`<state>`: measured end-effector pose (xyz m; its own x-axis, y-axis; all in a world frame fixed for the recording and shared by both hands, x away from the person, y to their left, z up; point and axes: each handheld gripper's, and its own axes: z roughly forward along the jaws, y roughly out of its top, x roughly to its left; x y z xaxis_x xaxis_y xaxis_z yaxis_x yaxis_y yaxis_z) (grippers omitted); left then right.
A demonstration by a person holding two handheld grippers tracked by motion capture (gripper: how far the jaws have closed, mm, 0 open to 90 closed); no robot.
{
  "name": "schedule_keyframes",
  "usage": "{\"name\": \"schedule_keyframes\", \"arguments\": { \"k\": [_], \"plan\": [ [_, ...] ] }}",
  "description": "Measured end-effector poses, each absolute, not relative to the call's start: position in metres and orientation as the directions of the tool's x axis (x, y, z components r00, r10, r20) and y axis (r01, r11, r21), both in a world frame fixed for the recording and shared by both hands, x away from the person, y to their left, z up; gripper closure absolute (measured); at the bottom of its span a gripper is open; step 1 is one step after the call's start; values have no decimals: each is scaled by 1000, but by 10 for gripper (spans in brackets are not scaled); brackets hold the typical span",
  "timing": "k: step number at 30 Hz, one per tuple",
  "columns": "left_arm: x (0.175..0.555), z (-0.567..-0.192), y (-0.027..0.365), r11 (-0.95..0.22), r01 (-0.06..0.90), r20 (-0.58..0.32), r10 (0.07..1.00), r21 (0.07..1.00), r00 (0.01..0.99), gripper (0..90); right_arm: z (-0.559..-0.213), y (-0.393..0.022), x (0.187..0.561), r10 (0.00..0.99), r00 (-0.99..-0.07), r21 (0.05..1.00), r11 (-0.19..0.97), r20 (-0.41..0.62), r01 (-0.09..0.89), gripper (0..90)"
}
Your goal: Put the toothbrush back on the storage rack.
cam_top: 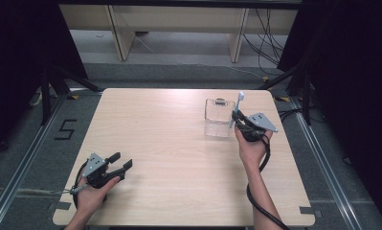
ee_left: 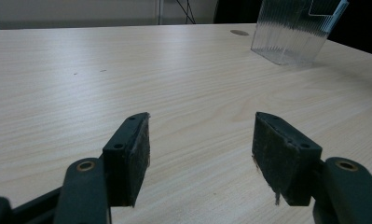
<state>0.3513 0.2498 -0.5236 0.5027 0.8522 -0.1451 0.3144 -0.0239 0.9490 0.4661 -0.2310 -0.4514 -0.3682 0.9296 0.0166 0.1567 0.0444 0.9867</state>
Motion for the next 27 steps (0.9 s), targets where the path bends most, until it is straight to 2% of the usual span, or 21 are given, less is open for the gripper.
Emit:
{"name": "schedule_keyframes", "arguments": {
  "k": [10,18,27],
  "plan": [
    [351,-523,250,-31,321,-141,855,946,499,361,-454,-231,466,931,-364,984,65,1,168,786],
    [351,-523,250,-29,323,-144,855,946,499,362,-457,-228,465,935,-354,981,40,30,189,786],
    [351,-523,250,-30,321,-143,855,947,499,361,-461,-230,466,930,-368,980,70,3,186,786]
  ]
}}
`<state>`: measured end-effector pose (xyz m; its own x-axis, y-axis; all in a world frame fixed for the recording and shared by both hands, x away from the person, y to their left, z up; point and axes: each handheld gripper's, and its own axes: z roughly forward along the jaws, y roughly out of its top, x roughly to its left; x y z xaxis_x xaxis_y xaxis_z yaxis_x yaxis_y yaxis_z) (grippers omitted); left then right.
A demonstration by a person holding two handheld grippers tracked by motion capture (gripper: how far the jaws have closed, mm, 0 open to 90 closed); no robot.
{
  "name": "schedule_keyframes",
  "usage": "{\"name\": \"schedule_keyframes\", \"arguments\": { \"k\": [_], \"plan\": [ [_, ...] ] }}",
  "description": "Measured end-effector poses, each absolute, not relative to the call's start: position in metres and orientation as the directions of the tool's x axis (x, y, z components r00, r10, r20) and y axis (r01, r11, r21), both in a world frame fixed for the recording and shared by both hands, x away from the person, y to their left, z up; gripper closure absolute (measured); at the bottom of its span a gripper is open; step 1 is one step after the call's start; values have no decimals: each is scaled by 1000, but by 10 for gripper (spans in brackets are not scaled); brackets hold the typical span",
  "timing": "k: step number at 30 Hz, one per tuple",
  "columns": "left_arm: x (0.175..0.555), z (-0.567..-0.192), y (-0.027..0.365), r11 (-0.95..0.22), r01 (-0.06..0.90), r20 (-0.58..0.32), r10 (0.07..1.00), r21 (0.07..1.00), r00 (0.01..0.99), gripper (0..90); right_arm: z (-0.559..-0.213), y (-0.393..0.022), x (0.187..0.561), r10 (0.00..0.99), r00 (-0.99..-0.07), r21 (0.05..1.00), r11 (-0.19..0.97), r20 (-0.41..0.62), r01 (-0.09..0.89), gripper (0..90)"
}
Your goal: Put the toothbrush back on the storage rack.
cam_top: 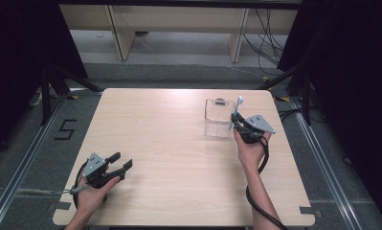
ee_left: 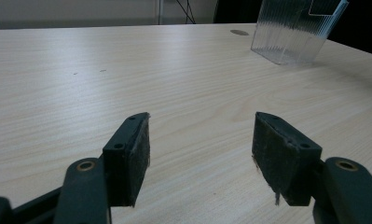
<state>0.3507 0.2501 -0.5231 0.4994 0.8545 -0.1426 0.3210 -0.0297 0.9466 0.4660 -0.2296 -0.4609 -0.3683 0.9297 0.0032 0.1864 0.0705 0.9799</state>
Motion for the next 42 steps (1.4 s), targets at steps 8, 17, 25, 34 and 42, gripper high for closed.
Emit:
{"name": "schedule_keyframes", "arguments": {
  "k": [8,17,25,34,42],
  "plan": [
    [351,-524,250,-22,312,-146,851,950,505,361,-464,-229,466,932,-363,979,78,-5,187,786],
    [351,-524,250,-21,313,-148,851,950,504,361,-467,-228,466,930,-367,977,76,2,198,785],
    [351,-524,250,-21,312,-147,851,950,504,361,-468,-228,465,932,-363,975,75,7,210,784],
    [351,-524,250,-21,312,-147,851,950,504,361,-470,-229,466,930,-368,975,88,-7,203,782],
    [351,-524,250,-21,312,-147,851,950,505,361,-470,-229,466,930,-366,975,82,0,207,771]
  ]
}}
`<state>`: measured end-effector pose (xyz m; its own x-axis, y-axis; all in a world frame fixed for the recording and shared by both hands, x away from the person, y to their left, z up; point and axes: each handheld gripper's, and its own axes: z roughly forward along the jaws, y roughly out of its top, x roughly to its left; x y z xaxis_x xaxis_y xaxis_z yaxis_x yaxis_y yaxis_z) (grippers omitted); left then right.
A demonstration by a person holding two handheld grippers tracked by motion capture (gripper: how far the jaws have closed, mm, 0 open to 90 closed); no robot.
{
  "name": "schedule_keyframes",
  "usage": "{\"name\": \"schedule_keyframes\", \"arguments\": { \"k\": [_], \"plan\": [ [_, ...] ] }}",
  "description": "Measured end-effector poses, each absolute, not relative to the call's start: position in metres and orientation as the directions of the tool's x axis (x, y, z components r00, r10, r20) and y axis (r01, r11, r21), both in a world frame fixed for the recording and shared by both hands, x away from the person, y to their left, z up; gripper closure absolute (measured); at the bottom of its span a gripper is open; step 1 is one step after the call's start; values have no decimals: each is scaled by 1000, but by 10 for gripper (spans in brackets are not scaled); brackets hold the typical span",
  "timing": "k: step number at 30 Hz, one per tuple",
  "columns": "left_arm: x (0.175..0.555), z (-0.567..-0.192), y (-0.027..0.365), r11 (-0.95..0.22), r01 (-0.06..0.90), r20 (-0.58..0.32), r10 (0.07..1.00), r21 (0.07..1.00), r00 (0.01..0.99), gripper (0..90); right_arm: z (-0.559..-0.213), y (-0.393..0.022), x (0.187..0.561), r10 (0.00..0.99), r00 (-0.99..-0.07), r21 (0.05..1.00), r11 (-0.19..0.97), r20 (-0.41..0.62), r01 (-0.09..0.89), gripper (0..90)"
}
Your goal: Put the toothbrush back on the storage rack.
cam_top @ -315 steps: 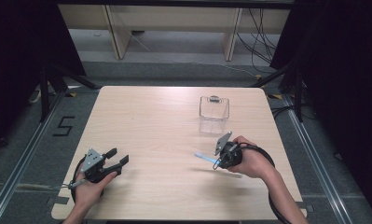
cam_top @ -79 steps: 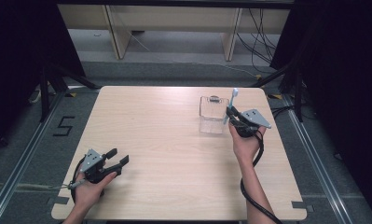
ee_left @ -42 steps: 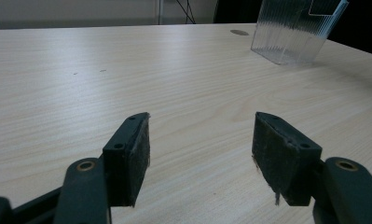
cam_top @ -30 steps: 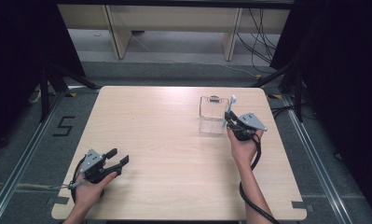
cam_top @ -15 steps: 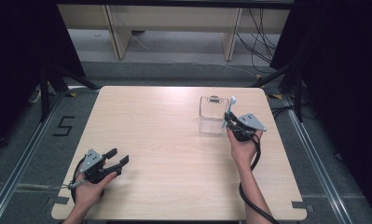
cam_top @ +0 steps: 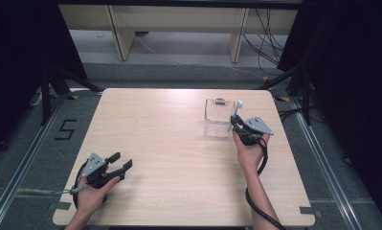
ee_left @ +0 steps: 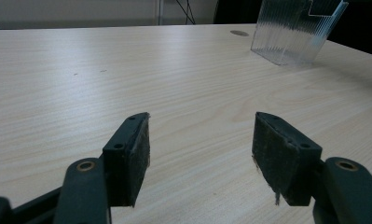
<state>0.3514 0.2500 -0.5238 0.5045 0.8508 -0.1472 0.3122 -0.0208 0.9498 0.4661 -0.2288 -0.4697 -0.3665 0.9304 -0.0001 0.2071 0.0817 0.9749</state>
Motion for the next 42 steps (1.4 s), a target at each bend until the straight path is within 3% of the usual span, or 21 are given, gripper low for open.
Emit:
{"name": "schedule_keyframes", "arguments": {
  "k": [13,15,27,42],
  "plan": [
    [351,-524,250,-21,309,-146,850,951,507,361,-473,-231,468,937,-349,972,88,-6,218,589],
    [351,-524,250,-22,310,-145,851,950,505,361,-474,-230,467,940,-340,969,55,32,242,570],
    [351,-524,250,-21,312,-147,851,950,504,361,-470,-236,464,932,-362,966,78,17,247,488],
    [351,-524,249,-23,316,-147,852,949,503,362,-470,-244,453,929,-370,951,94,22,294,478]
  ]
}}
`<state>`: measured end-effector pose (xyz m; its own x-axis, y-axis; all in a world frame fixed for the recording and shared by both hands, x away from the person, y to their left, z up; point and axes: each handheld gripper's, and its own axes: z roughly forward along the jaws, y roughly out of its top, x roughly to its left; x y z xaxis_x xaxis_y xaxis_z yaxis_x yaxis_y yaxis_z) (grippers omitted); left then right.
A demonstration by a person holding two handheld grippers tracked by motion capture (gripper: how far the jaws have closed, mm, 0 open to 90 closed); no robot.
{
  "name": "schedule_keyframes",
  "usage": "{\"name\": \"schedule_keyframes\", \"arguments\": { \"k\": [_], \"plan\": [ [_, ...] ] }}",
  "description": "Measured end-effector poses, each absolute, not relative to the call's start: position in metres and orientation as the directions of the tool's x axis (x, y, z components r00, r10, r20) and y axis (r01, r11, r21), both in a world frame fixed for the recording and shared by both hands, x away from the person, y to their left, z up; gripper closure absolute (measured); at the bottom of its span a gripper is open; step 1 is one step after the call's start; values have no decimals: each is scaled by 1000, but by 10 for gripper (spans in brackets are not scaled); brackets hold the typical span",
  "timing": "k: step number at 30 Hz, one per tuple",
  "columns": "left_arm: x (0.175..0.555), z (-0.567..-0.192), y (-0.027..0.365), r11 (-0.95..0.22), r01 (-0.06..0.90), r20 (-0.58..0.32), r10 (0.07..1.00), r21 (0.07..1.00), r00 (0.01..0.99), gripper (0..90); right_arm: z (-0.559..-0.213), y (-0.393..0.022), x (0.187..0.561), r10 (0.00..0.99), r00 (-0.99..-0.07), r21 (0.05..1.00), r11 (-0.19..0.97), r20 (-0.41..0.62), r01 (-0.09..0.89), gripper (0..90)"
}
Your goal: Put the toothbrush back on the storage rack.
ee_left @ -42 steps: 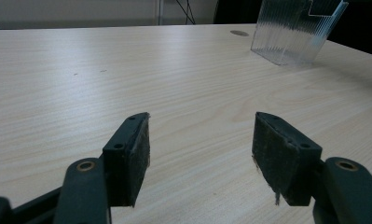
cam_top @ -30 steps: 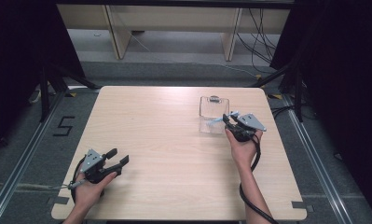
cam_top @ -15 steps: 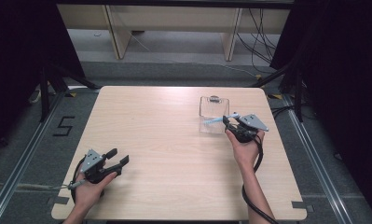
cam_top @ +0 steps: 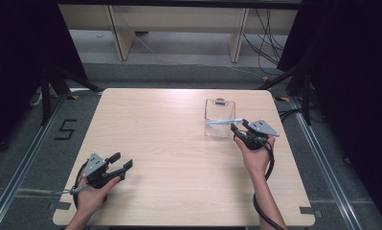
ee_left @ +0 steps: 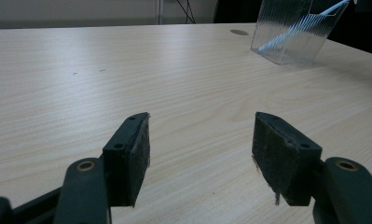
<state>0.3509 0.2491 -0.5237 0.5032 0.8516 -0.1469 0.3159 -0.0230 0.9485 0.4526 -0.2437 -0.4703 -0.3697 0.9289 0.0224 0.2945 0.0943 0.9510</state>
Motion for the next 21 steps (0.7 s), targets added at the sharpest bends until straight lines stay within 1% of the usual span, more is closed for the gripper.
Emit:
{"name": "schedule_keyframes", "arguments": {
  "k": [2,4,5,6,7,8,9,13,14,15,16,17,19,20,21],
  "plan": [
    [351,-524,249,-24,316,-147,852,948,503,362,-470,-246,452,930,-369,954,111,0,278,478],
    [351,-524,249,-25,316,-145,852,948,504,362,-470,-246,450,929,-368,949,96,22,299,478],
    [350,-523,249,-34,325,-140,856,945,498,362,-471,-248,451,925,-379,954,122,-10,273,478],
    [350,-523,249,-31,324,-142,855,946,499,362,-471,-247,450,925,-381,951,108,12,291,478],
    [350,-523,249,-32,324,-142,855,946,499,362,-470,-248,449,925,-379,951,123,-6,285,478],
    [350,-523,249,-32,324,-142,855,945,499,362,-470,-246,446,930,-367,946,95,26,309,478],
    [350,-523,249,-32,324,-142,855,946,499,362,-470,-248,447,927,-376,948,124,-5,292,478],
    [350,-523,249,-31,325,-144,855,945,499,362,-472,-248,443,923,-386,943,114,16,312,478],
    [350,-523,249,-32,325,-142,855,945,499,362,-472,-250,443,919,-394,941,131,2,311,478],
    [350,-523,249,-33,325,-142,855,945,499,362,-472,-249,441,924,-382,939,116,17,324,478],
    [350,-523,249,-33,325,-142,856,945,498,362,-472,-251,441,921,-390,939,156,-25,307,478],
    [350,-523,249,-31,324,-143,855,945,498,362,-472,-250,439,924,-382,934,131,6,332,478],
    [350,-523,249,-31,324,-143,855,945,498,362,-473,-253,438,917,-398,930,159,-15,332,478],
    [350,-523,249,-30,324,-144,855,945,499,362,-473,-252,436,920,-391,928,147,-2,341,478],
    [350,-523,249,-31,325,-143,855,945,498,362,-473,-254,436,918,-395,927,177,-35,330,478]
  ]
}}
